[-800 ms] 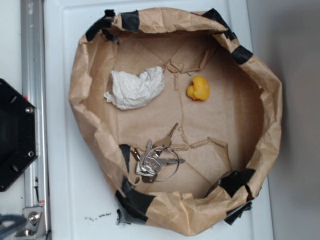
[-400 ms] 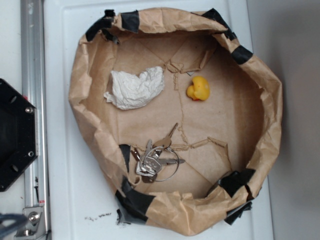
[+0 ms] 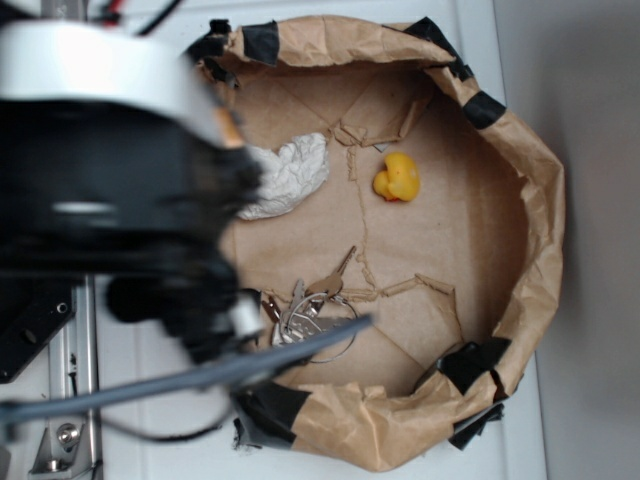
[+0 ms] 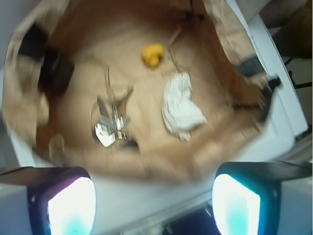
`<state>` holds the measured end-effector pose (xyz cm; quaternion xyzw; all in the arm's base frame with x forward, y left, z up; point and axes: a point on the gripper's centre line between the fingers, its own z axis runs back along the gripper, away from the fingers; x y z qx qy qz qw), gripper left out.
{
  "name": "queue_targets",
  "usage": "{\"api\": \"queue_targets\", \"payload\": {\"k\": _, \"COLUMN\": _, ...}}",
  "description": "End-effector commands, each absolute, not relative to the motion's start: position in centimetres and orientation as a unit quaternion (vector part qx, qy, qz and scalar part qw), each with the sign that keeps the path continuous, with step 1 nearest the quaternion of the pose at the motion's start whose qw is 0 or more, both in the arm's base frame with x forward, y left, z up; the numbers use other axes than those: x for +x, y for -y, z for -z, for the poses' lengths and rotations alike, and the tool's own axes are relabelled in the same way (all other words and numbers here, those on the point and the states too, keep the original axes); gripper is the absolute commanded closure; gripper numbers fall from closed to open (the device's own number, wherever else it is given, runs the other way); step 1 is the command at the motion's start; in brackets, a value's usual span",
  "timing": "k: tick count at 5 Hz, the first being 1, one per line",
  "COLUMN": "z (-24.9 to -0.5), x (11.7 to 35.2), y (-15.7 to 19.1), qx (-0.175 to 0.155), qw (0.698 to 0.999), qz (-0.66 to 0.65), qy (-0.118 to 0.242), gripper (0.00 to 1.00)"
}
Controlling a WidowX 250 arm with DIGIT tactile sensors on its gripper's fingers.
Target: Grab the white paper.
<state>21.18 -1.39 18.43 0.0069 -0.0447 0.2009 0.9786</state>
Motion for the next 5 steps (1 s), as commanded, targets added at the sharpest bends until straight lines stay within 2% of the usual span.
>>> {"api": "queue_targets", "payload": {"k": 1, "z": -12.0, "x": 25.3, "y": -0.1, "qx": 0.027, "qw": 0.947, "qz": -0.301, "qy": 0.109, "gripper": 0.0}}
{"api": "queue_targets", "payload": {"k": 2, "z": -9.4, "x": 24.8, "y": -1.2, "qx": 0.057, "qw": 0.949, "qz": -0.299, "qy": 0.082, "gripper": 0.0}}
{"api": "queue_targets", "payload": {"k": 3, "z": -9.0, "x": 23.2, "y": -4.1, "qx": 0.086, "qw": 0.94, "qz": -0.326, "qy": 0.056, "gripper": 0.0}}
{"api": "queue_targets", "payload": {"k": 4, "z": -8.5, "x": 22.3, "y": -6.6, "qx": 0.094, "qw": 0.932, "qz": -0.346, "qy": 0.055, "gripper": 0.0}}
{"api": "queue_targets", "payload": {"k": 5, "z": -6.4, "x": 21.8, "y": -7.9, "qx": 0.107, "qw": 0.928, "qz": -0.356, "qy": 0.022, "gripper": 0.0}}
